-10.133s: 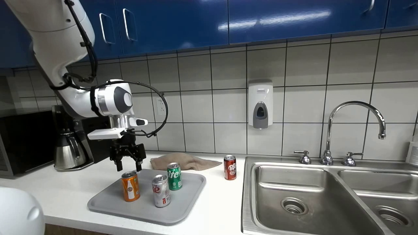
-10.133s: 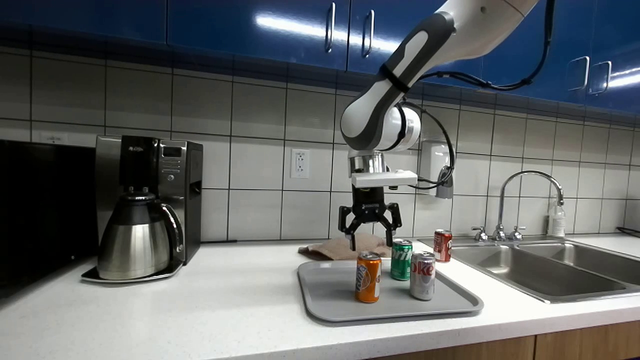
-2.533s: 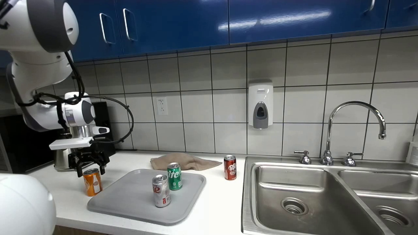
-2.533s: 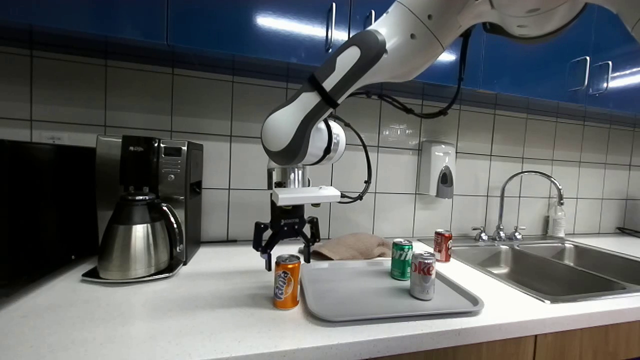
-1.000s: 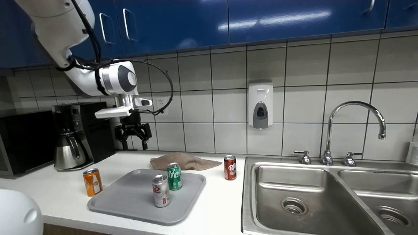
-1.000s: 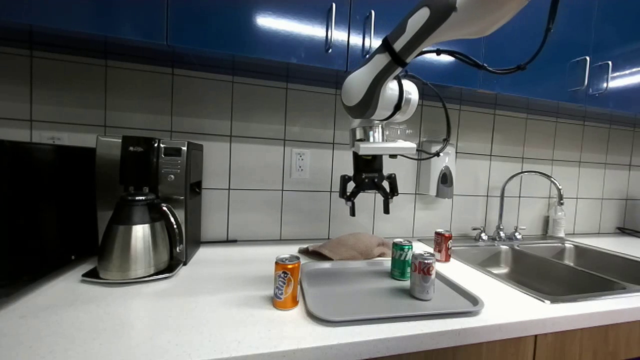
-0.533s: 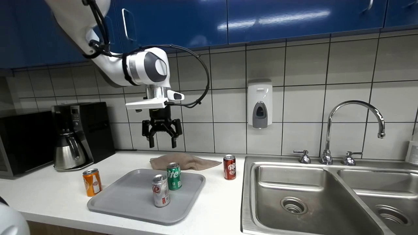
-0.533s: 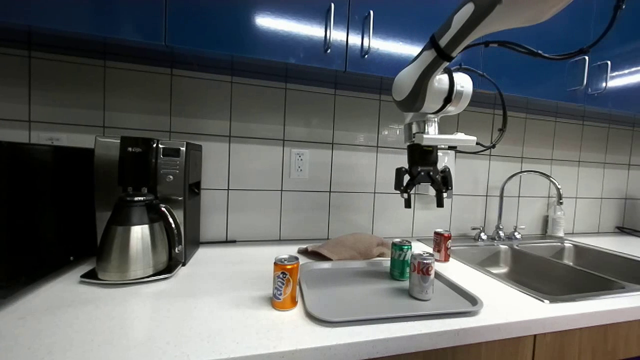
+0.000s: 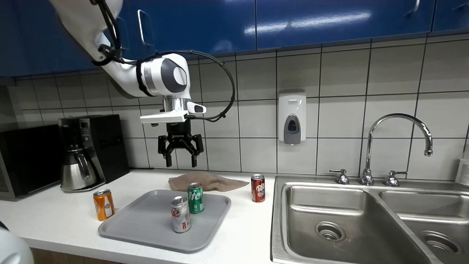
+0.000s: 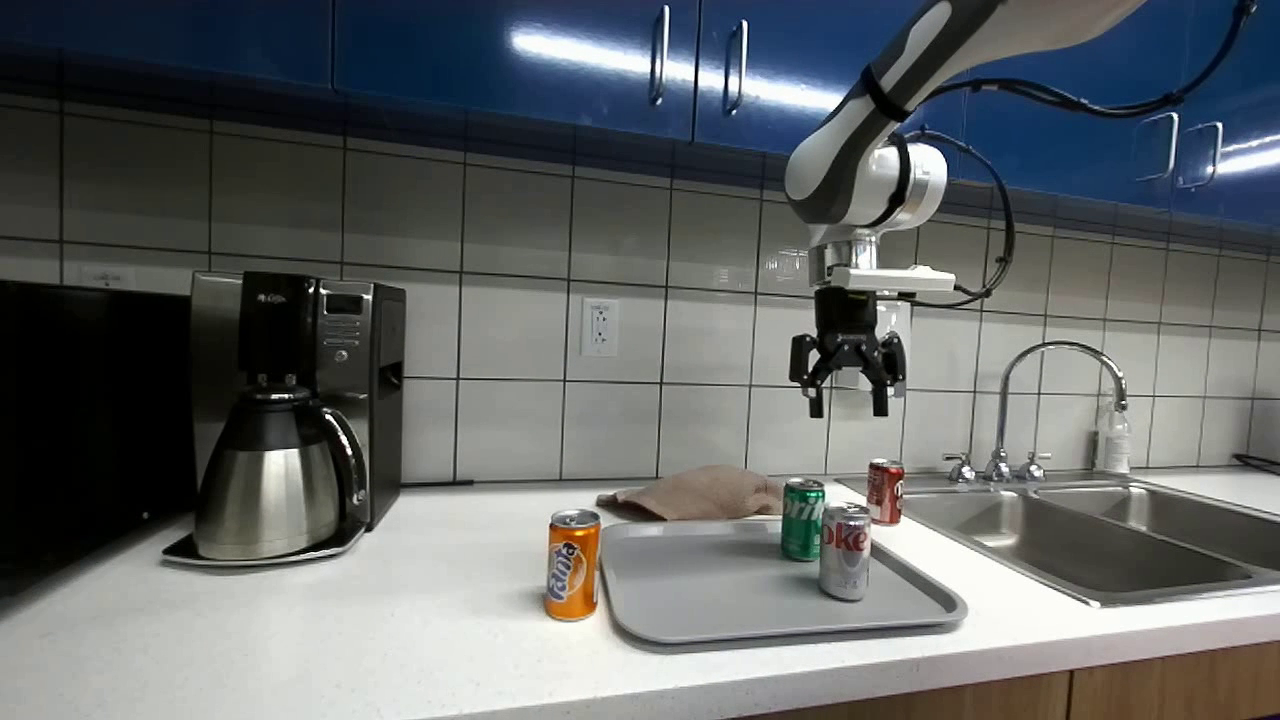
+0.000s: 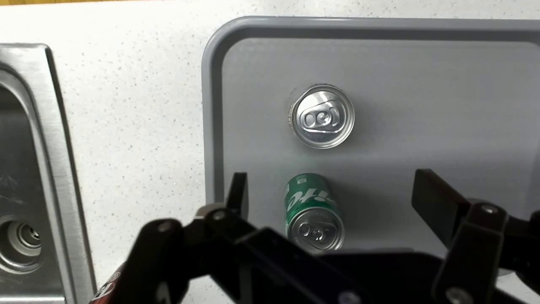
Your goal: Remove the orange, grey and green cans from the tray
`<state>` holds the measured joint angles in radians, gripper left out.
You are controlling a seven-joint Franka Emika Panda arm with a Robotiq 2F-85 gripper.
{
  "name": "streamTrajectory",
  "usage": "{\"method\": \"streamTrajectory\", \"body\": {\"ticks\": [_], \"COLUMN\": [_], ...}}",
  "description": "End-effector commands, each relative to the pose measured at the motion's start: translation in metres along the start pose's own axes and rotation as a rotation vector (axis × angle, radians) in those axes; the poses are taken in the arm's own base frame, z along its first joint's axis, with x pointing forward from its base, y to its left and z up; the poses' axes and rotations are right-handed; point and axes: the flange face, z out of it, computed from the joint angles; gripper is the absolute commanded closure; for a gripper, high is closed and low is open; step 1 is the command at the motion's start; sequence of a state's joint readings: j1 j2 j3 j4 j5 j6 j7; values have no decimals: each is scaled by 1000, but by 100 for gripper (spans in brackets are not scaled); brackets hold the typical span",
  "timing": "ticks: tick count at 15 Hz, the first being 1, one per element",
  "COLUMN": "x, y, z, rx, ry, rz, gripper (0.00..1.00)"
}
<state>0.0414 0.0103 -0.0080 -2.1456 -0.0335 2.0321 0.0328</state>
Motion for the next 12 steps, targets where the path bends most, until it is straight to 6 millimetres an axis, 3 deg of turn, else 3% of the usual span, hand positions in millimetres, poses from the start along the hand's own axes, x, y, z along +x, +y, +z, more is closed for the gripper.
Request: {"method": "streamTrajectory", "body": {"ticks": [1, 7, 9, 10, 12], "x": [0, -2, -23, -8, -13], "y": [0, 8, -67, -10, -16], "z": [-1, 2, -9, 4, 14], "rx": [0, -11, -18, -9, -12], "ry": [-1, -8, -3, -3, -5], "rz": [0, -22, -36, -55, -77], "gripper": [0, 0, 0, 0, 0]}}
